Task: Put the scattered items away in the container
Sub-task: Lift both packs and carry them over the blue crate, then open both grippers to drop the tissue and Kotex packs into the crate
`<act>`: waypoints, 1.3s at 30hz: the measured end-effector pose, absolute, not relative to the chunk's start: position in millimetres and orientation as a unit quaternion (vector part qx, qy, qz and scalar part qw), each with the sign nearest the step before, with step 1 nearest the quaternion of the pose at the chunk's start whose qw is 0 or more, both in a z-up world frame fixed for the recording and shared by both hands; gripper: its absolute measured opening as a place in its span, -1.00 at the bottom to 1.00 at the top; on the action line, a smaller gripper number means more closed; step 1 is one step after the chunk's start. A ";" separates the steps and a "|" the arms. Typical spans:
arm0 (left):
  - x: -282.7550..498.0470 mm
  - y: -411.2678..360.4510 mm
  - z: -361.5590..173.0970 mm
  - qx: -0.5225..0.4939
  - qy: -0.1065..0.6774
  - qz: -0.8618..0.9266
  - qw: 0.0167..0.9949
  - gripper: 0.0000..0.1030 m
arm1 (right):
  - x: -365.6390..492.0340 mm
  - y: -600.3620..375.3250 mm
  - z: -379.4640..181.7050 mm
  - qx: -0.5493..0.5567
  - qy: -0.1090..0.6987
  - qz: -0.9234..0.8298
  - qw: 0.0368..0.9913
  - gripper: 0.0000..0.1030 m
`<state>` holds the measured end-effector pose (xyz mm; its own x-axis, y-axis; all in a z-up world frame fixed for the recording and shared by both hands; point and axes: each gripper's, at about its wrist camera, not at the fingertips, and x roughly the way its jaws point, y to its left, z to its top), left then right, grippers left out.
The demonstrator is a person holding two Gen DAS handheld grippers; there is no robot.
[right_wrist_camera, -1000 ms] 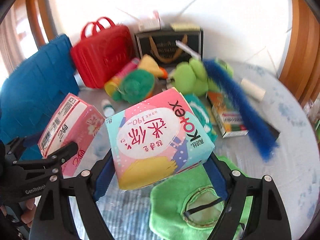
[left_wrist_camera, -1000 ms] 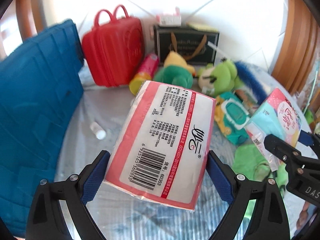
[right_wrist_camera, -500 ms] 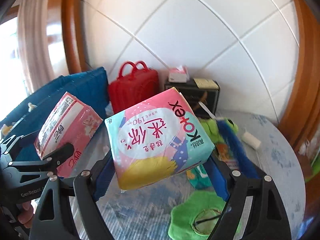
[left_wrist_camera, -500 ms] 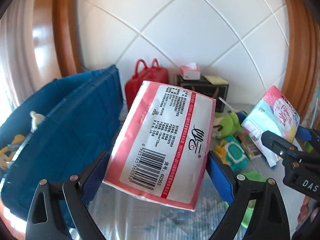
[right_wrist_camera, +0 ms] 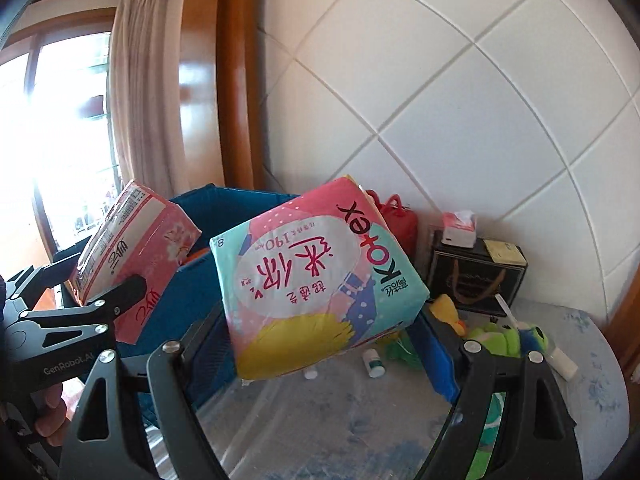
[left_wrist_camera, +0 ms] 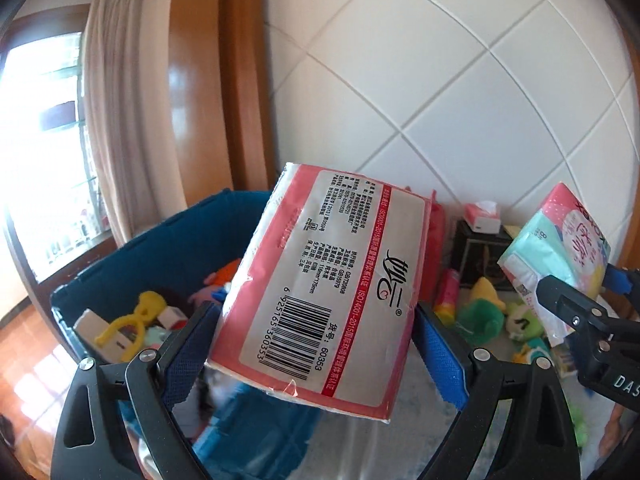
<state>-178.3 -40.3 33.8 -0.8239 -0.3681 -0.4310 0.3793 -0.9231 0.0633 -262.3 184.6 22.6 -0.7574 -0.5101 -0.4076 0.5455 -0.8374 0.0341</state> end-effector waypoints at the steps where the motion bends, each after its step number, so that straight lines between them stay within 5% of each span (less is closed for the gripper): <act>1: -173.8 -56.3 36.7 0.221 0.012 -0.954 0.203 0.84 | -261.4 168.4 25.3 0.201 0.043 -0.935 0.290 0.62; 16: -167.4 -246.5 21.6 0.266 0.027 -0.932 0.244 0.81 | -259.6 -61.9 12.8 0.241 0.059 -0.900 0.359 0.62; 18: -175.2 -256.2 17.3 0.274 0.030 -0.932 0.236 0.59 | -260.6 -73.2 8.3 0.249 0.066 -0.899 0.354 0.62; 39: -186.2 -277.6 -15.2 0.306 0.051 -0.931 0.193 0.67 | -262.7 -102.5 -1.5 0.286 0.107 -0.902 0.305 0.70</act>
<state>-186.2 -277.6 -15.2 -0.7381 -0.3287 -0.5892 0.3917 -0.9198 0.0225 -262.7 -102.5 -1.5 -0.6512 -0.4886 -0.5806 0.6107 -0.7916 -0.0188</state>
